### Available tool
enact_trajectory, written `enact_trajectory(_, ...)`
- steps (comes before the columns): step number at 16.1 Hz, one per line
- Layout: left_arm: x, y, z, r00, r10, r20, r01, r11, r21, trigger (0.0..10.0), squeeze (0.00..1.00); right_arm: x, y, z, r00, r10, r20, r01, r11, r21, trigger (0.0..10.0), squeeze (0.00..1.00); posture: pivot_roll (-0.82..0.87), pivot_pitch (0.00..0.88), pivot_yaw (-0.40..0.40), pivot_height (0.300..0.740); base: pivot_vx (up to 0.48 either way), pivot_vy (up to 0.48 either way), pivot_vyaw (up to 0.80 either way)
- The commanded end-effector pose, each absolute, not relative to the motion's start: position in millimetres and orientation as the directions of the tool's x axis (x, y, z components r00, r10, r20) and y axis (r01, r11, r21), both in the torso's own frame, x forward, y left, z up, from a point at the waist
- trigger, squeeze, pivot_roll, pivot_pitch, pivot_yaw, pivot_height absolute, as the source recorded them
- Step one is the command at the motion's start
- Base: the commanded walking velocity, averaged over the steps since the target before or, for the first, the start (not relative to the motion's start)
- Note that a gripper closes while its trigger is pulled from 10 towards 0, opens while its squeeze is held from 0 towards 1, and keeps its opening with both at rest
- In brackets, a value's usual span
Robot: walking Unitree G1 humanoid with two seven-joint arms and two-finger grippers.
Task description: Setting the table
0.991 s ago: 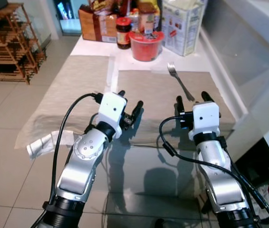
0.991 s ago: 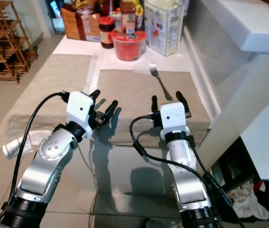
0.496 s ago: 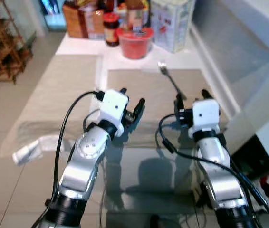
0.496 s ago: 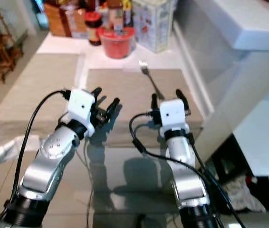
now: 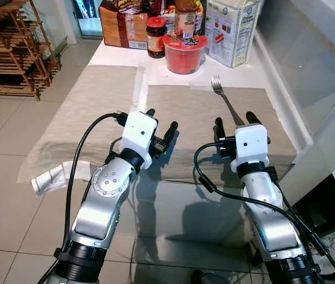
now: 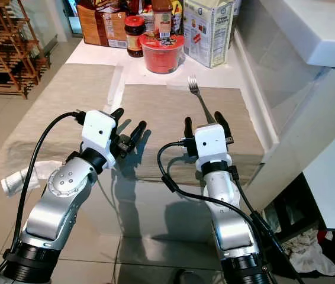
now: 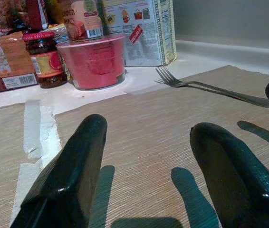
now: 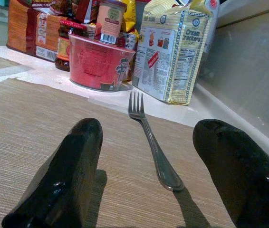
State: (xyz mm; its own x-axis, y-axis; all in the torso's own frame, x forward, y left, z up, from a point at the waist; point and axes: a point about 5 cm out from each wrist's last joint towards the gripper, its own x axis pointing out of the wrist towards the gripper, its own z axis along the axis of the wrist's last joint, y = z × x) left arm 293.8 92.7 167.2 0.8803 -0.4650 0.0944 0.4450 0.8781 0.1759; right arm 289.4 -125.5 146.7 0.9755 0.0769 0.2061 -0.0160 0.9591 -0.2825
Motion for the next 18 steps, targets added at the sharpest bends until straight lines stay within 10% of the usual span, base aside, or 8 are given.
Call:
enact_trajectory(1,293.5,91.7,165.0,0.881,-0.465,0.084,0.446,0.877,0.179,10.0,0.0,288.9,-125.4,146.7,0.976,0.085,0.201,-0.027,0.961,-0.276,10.0,0.0,0.0,0.041,0.031,0.74,0.0,0.0,-0.64)
enact_trajectory(18,297.8,92.1,164.9,0.88,-0.464,0.096,0.446,0.879,0.168,10.0,0.0,287.7,-129.1,144.3,0.977,0.086,0.193,-0.03,0.96,-0.278,10.0,0.0,-0.01,0.028,0.029,0.74,-0.096,0.0,-0.33)
